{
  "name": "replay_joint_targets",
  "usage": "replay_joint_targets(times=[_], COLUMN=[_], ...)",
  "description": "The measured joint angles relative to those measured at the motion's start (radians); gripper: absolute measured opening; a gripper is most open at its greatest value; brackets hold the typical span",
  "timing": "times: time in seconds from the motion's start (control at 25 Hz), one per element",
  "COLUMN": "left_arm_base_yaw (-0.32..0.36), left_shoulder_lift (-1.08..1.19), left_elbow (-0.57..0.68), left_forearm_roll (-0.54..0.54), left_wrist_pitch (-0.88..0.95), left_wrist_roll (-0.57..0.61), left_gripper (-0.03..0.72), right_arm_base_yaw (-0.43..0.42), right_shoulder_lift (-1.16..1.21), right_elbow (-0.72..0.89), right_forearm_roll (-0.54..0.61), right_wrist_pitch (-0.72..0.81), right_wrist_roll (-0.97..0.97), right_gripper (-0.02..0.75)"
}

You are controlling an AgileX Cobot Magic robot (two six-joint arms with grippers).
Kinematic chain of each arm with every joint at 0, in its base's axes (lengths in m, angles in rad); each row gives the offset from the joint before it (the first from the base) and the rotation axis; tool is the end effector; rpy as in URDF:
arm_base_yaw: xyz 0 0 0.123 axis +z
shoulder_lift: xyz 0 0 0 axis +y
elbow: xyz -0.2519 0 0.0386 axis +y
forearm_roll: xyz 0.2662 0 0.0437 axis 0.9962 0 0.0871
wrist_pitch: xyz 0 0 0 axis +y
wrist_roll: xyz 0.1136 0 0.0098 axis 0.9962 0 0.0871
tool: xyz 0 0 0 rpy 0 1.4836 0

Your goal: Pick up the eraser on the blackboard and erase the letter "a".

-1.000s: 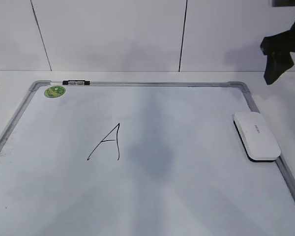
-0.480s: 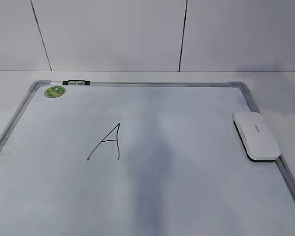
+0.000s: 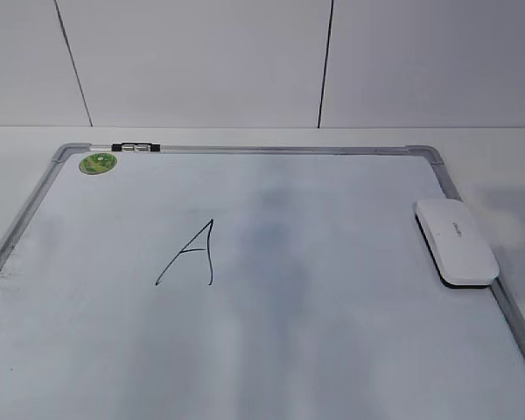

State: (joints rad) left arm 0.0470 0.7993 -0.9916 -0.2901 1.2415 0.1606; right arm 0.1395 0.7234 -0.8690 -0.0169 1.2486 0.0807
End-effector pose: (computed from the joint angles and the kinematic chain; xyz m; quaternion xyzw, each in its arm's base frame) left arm 0.1701 -0.0229 0.3350 0.0500 0.9427 -0.1130 0.3099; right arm 0.1525 0.0196 0.3036 -0.0286 0.9613 0.0217 0.2732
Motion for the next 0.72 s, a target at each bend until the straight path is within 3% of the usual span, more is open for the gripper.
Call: replay_joint_targets(times=[0.36,0.72], left_arm_base_yaw=[0.000,0.000], left_shoulder_lift=[-0.328,-0.457], left_elbow=[0.187,0.343], left_forearm_roll=[-0.050,-0.050], left_wrist_pitch=[0.020,0.022], left_wrist_roll=[0.000,0.000], left_gripper=[0.308,0.307], right_arm_base_yaw=[0.000,0.000], right_shoulder_lift=[-0.322,-0.447], right_elbow=[0.039,0.174], right_forearm_roll=[-0.089,-0.114], right_wrist_pitch=[0.015,0.017], right_wrist_roll=[0.002,0.002], right_gripper=[0.593,0.593])
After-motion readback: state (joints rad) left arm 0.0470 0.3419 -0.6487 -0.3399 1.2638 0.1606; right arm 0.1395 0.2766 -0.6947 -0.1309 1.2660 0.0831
